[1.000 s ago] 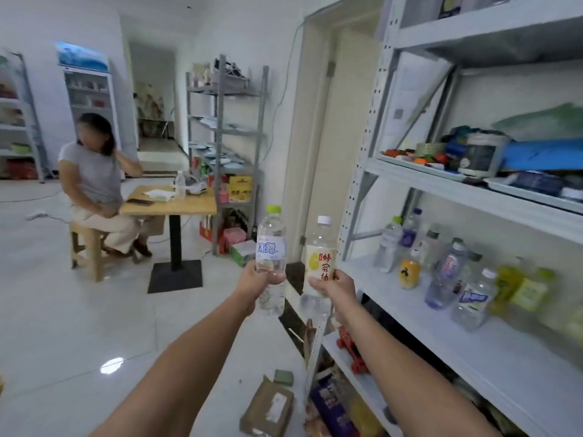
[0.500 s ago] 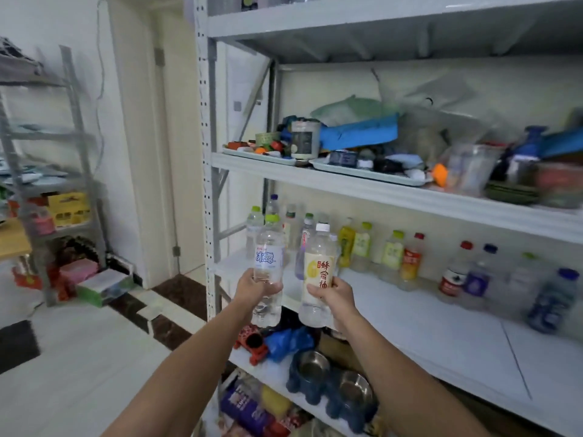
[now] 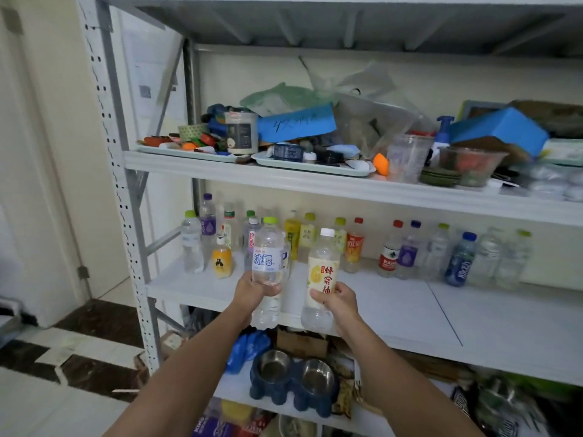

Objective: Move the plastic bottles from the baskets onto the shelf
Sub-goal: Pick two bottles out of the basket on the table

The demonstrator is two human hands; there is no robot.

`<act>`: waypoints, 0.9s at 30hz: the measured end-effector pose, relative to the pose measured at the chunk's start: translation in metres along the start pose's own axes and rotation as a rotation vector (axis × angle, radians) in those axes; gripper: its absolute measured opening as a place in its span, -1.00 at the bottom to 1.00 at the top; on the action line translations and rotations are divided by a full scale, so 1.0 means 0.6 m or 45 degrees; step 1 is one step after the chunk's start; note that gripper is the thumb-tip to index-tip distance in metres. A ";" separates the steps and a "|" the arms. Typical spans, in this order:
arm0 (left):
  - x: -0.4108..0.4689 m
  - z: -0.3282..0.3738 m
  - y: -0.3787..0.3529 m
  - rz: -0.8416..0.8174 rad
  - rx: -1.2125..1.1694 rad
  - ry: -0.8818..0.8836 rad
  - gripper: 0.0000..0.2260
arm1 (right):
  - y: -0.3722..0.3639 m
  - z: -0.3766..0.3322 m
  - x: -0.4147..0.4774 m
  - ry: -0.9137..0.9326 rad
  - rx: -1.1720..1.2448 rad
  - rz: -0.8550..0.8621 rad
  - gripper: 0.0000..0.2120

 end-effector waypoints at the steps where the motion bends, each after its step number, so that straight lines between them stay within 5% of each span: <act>1: 0.006 -0.003 -0.002 -0.020 -0.001 0.000 -0.63 | 0.002 0.003 0.003 -0.003 0.002 0.016 -0.69; 27: 0.293 -0.084 -0.158 -0.114 0.041 0.048 -0.57 | 0.049 0.023 0.314 0.006 -0.042 0.056 -0.53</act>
Point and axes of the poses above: each hand's wrist, its own x-axis towards the middle knuckle, its own y-axis out of the back of the hand, z = x × y, the point moved 1 cm from there along x, towards the middle knuckle, and after that the axes turned 2 degrees about -x, right-handed, at the moved point
